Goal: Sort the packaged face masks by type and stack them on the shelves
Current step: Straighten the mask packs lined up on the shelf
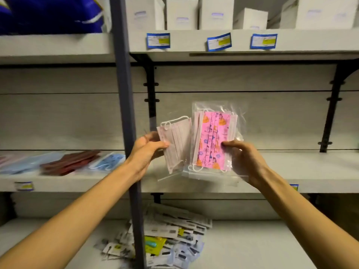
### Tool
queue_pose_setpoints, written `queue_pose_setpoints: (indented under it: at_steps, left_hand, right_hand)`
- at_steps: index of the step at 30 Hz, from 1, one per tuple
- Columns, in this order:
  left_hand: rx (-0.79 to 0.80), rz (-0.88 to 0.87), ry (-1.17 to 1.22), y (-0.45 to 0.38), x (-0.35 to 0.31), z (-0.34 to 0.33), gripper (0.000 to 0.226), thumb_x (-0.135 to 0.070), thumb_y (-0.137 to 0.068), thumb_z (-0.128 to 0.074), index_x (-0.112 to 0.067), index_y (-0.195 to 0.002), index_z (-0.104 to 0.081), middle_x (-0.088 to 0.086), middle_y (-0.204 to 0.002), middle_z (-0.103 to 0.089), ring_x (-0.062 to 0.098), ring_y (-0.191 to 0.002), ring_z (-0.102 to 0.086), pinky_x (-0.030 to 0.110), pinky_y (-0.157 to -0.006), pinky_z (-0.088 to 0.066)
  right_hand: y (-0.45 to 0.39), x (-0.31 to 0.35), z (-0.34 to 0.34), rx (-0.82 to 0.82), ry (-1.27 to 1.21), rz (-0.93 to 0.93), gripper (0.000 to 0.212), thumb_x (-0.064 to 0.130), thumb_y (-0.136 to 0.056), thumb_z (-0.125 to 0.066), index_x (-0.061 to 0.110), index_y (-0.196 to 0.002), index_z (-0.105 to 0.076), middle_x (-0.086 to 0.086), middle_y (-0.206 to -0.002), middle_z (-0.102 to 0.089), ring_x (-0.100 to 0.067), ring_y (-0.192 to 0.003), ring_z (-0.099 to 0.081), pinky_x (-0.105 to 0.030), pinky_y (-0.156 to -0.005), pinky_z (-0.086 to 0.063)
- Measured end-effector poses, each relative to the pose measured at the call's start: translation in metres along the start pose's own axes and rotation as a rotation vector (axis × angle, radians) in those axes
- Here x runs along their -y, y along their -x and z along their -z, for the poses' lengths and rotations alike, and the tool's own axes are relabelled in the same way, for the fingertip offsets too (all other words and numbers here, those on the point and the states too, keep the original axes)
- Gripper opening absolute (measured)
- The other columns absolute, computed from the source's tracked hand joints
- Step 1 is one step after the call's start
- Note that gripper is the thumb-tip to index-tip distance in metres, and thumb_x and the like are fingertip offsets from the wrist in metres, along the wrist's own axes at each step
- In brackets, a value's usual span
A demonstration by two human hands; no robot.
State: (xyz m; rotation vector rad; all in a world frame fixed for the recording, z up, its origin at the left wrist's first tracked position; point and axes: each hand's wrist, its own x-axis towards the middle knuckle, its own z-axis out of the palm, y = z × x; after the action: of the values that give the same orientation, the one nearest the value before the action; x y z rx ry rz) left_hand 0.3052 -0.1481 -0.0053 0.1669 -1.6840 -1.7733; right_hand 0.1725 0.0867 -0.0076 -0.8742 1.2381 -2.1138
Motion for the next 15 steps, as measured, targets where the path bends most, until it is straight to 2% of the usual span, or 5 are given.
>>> queue_pose_setpoints:
  at_steps: [3,8,11,13,15]
  left_hand:
    - [-0.015,-0.089,-0.086,0.035,-0.018,0.052,0.027,0.008,-0.083,-0.072,-0.009,-0.105,-0.074,0.007,-0.101,-0.077,0.018,-0.094,-0.073,0.029,-0.084,-0.06]
    - [-0.1,-0.178,-0.399,0.086,-0.04,0.155,0.029,0.014,-0.083,-0.069,0.003,-0.11,-0.072,0.012,-0.1,-0.074,0.004,-0.082,-0.071,0.015,-0.08,-0.056]
    - [-0.178,-0.224,-0.538,0.109,-0.054,0.214,0.029,0.017,-0.084,-0.067,0.005,-0.11,-0.073,0.003,-0.093,-0.075,-0.007,-0.074,-0.069,0.01,-0.077,-0.054]
    - [-0.214,-0.26,-0.625,0.124,-0.061,0.252,0.028,0.014,-0.084,-0.07,-0.007,-0.1,-0.078,-0.01,-0.085,-0.077,-0.003,-0.08,-0.071,0.015,-0.082,-0.055]
    - [-0.263,-0.29,-0.73,0.136,-0.065,0.287,0.027,0.01,-0.087,-0.07,-0.013,-0.096,-0.081,-0.006,-0.091,-0.079,0.006,-0.091,-0.073,0.024,-0.087,-0.056]
  right_hand:
    - [0.012,-0.021,-0.049,-0.013,0.03,-0.023,0.023,0.012,-0.095,-0.053,0.006,-0.113,-0.065,-0.006,-0.099,-0.078,-0.01,-0.075,-0.075,-0.022,-0.061,-0.058]
    - [0.023,-0.077,-0.124,-0.069,0.304,-0.038,0.032,0.035,-0.079,-0.068,0.021,-0.107,-0.073,0.026,-0.09,-0.074,0.019,-0.07,-0.064,-0.022,-0.07,-0.033]
    - [0.016,-0.114,-0.178,0.012,0.295,-0.066,0.018,0.022,-0.09,-0.065,0.015,-0.103,-0.074,0.018,-0.087,-0.077,0.011,-0.077,-0.07,-0.015,-0.068,-0.047]
    - [0.008,-0.134,-0.209,0.074,0.306,-0.089,0.018,0.016,-0.092,-0.064,0.008,-0.106,-0.072,0.011,-0.087,-0.079,0.002,-0.078,-0.073,-0.008,-0.058,-0.052]
    - [0.0,-0.149,-0.24,0.105,0.308,-0.13,0.022,0.014,-0.091,-0.067,0.003,-0.11,-0.07,0.001,-0.086,-0.079,-0.009,-0.073,-0.076,-0.013,-0.052,-0.053]
